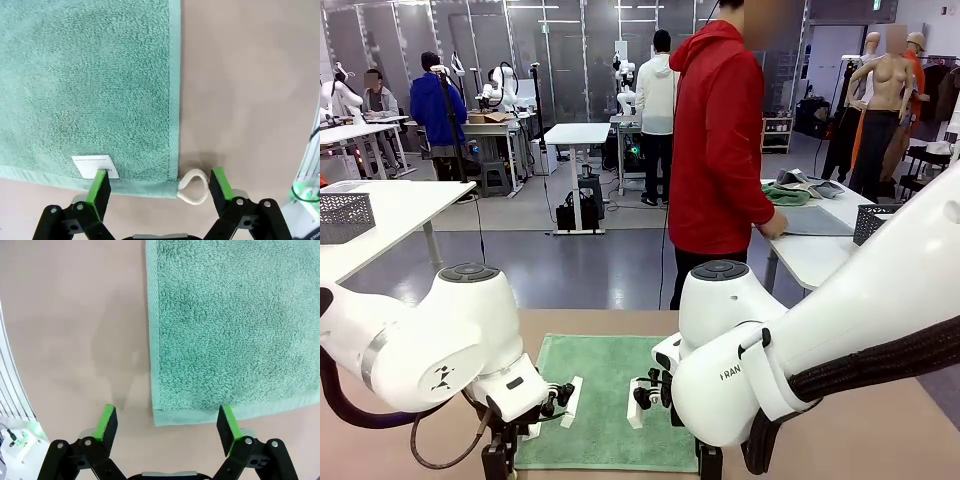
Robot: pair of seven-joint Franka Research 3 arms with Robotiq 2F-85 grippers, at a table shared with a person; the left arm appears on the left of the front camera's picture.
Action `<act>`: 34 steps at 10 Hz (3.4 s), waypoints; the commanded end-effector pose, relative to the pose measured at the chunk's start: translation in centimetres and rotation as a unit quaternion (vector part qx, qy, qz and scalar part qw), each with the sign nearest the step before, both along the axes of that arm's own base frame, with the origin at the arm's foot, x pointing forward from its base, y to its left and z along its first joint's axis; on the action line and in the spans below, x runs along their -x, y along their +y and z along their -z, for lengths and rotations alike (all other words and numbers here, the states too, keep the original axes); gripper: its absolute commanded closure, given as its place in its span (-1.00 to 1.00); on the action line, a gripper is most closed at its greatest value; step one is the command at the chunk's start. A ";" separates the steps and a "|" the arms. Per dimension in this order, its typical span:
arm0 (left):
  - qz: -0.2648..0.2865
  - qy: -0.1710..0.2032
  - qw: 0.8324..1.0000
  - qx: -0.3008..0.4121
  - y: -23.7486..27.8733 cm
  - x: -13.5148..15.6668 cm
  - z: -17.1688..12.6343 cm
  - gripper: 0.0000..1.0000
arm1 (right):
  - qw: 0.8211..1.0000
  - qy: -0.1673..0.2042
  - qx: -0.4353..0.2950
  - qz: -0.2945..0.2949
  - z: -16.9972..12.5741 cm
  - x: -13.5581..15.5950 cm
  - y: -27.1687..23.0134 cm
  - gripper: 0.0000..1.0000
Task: Fold the towels and place them in the basket.
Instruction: When a person lays out a Towel with hook on the table, fold it in half twice.
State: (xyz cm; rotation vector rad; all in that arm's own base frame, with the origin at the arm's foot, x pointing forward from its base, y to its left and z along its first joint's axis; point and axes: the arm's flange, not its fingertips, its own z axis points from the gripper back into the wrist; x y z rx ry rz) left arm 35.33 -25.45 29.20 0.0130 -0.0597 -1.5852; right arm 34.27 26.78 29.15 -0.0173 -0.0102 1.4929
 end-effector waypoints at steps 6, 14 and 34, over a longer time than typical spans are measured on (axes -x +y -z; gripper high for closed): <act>-0.003 -0.035 0.999 -0.005 -0.1 -0.4 1.0 -1.00 | 1.000 0.012 -0.016 -0.008 0.3 -0.4 -0.3 -0.60; 0.001 -0.041 0.999 -0.005 0.0 -0.4 0.5 -0.21 | 1.000 0.007 -0.021 -0.008 -0.2 -0.6 -0.5 -0.33; -0.006 -0.047 0.999 -0.027 0.4 -0.6 0.2 0.18 | 0.999 0.033 -0.009 -0.003 0.5 -2.1 -0.5 0.57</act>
